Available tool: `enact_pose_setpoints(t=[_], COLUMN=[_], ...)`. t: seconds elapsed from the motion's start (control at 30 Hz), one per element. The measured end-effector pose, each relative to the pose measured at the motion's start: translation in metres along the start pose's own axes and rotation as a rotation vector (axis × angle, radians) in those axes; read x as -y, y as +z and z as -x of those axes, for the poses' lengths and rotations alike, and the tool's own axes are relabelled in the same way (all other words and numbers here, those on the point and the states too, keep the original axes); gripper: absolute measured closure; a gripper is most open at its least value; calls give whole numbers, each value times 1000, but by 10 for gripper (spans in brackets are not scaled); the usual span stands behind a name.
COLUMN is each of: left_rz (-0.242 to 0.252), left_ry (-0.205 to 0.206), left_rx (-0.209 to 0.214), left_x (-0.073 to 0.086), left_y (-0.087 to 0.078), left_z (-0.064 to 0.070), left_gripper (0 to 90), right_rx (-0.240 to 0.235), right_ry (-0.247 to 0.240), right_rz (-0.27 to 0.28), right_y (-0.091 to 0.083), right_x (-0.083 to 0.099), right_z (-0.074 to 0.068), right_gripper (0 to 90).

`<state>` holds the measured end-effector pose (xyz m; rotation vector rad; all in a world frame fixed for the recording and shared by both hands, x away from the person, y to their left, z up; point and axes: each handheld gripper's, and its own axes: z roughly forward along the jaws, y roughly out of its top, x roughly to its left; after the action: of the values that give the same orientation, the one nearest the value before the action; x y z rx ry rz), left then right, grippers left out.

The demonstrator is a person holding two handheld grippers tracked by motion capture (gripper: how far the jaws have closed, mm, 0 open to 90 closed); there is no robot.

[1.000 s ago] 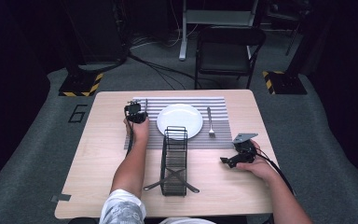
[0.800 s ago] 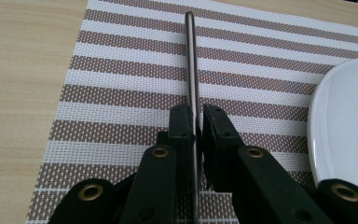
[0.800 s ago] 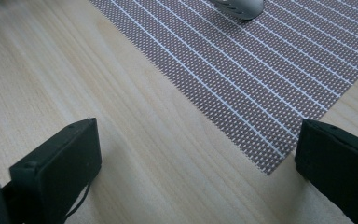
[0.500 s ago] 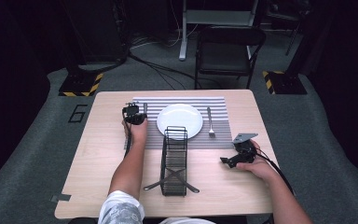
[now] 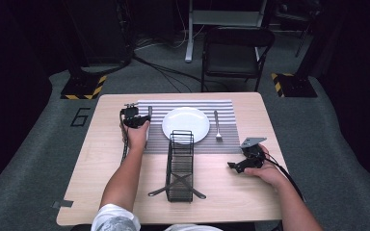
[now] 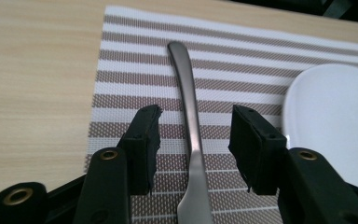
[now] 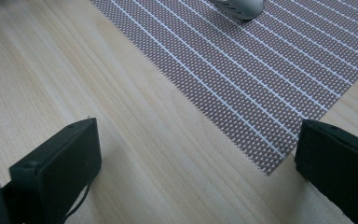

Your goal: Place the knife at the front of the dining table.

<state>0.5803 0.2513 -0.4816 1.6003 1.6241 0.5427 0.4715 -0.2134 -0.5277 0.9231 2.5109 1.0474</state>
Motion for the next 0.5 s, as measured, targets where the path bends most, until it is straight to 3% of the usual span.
enact_pose_setpoints(t=[0.1, 0.13, 0.3, 0.37, 0.5], left_rz=[12, 35, 44, 59, 54], left_ry=[8, 19, 36, 76, 119], left_rx=[12, 29, 67, 81, 93], left_x=[-3, -7, -12, -15, -16], left_y=[-12, -24, -44, -62, -75], left_z=[0, 1, 1, 1, 1], left_gripper=[510, 507, 492, 490, 479], right_rx=[0, 0, 0, 1, 1], right_ry=[0, 0, 0, 0, 0], right_rz=[0, 0, 0, 0, 0], right_y=[0, 0, 0, 0, 0], right_x=[0, 0, 0, 0, 0], right_z=[0, 0, 0, 0, 0], right_gripper=[0, 0, 0, 0, 0])
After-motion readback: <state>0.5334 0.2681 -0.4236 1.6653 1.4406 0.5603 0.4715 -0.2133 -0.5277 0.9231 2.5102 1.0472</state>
